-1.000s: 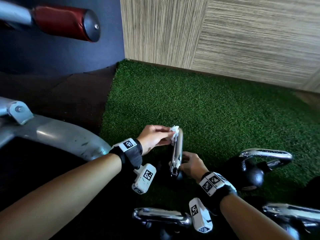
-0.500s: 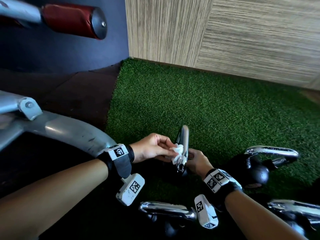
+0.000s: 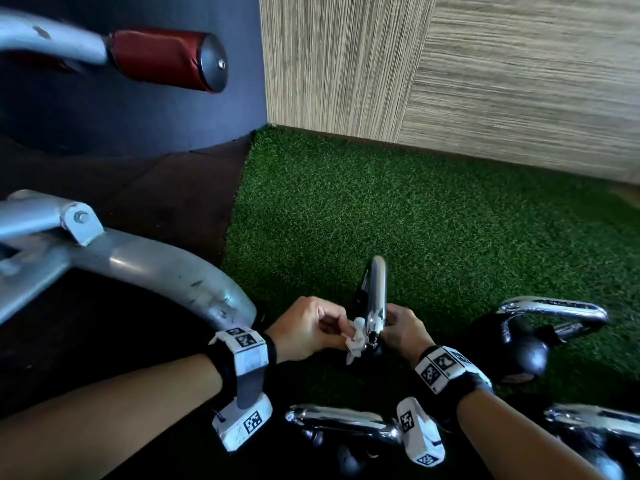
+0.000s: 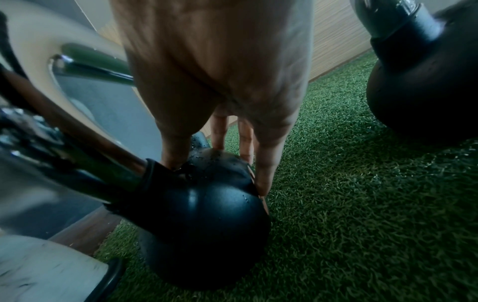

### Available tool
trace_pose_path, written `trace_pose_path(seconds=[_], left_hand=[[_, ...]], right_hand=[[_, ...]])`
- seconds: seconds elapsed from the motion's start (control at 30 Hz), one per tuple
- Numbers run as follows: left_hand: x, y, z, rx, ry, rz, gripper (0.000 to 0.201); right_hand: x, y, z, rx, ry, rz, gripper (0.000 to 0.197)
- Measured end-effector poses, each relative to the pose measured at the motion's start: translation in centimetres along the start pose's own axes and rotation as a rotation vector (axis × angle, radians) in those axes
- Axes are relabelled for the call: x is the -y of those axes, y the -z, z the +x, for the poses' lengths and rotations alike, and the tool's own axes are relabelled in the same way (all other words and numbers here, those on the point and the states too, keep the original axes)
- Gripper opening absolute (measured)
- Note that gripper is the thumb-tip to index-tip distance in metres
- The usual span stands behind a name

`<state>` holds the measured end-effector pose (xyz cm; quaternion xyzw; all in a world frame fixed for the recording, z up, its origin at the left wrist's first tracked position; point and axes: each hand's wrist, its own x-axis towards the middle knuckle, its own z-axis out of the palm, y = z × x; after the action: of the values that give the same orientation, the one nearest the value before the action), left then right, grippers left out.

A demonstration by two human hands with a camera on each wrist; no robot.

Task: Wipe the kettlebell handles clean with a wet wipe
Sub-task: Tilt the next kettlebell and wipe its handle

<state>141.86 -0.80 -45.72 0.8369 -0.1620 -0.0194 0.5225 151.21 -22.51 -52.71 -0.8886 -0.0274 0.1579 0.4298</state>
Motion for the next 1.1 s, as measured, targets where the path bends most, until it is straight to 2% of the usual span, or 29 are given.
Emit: trace_pose_path(seconds=[0.07, 0.27, 0.37, 0.43, 0.53, 0.57, 0.63, 0.7, 0.8, 0.87, 1.0, 1.1], left_hand=[[0.4, -0.5, -0.2, -0.031, 0.006, 0.060, 0.014], [0.9, -0.9, -0.1, -0.009, 0.111, 0.151, 0.010], [1.4, -0.2, 0.4, 0.005, 0.215, 0.091, 0.014], [1.5, 0.4, 0.8, -0.066, 0.312, -0.049, 0.020], [0.7, 1.9, 1.3, -0.214, 0.444, -0.395, 0.020], [0.3, 2.5, 1.6, -0.250, 0.463, -0.512, 0.022], [-0.4, 3.3, 2.1, -0.292, 0.476, -0.705, 0.025], [-1.3, 3.8, 2.6, -0.282, 0.491, -0.774, 0.026], [-2.3, 3.7, 3.3, -0.207, 0.485, -0.770, 0.032], [-2.7, 3.5, 3.7, -0.177, 0.498, -0.780, 0.034], [-3.3, 2.9, 4.0, -0.133, 0.530, -0.761, 0.013], [-3.5, 2.8, 4.1, -0.120, 0.515, -0.761, 0.009]], right_hand=[[0.1, 0.3, -0.3, 0.013, 0.006, -0.026, 0.036], [0.5, 0.0, -0.4, 0.002, -0.015, 0.002, 0.047], [1.4, 0.8, -0.7, 0.055, 0.008, -0.043, 0.036], [2.2, 2.0, -1.3, 0.060, 0.043, -0.090, 0.029], [4.1, 4.7, -2.6, -0.165, 0.125, -0.133, 0.025], [4.7, 5.5, -3.0, -0.220, 0.179, -0.084, 0.026], [6.2, 6.3, -3.9, -0.222, 0.330, 0.080, 0.029], [8.4, 6.5, -5.2, -0.116, 0.459, 0.233, 0.032], [10.9, 6.6, -6.7, -0.023, 0.600, 0.225, 0.040], [11.8, 6.5, -7.3, -0.044, 0.636, 0.155, 0.037], [12.2, 5.8, -7.9, -0.142, 0.624, 0.163, 0.033], [12.2, 5.7, -8.2, -0.179, 0.619, 0.182, 0.033]])
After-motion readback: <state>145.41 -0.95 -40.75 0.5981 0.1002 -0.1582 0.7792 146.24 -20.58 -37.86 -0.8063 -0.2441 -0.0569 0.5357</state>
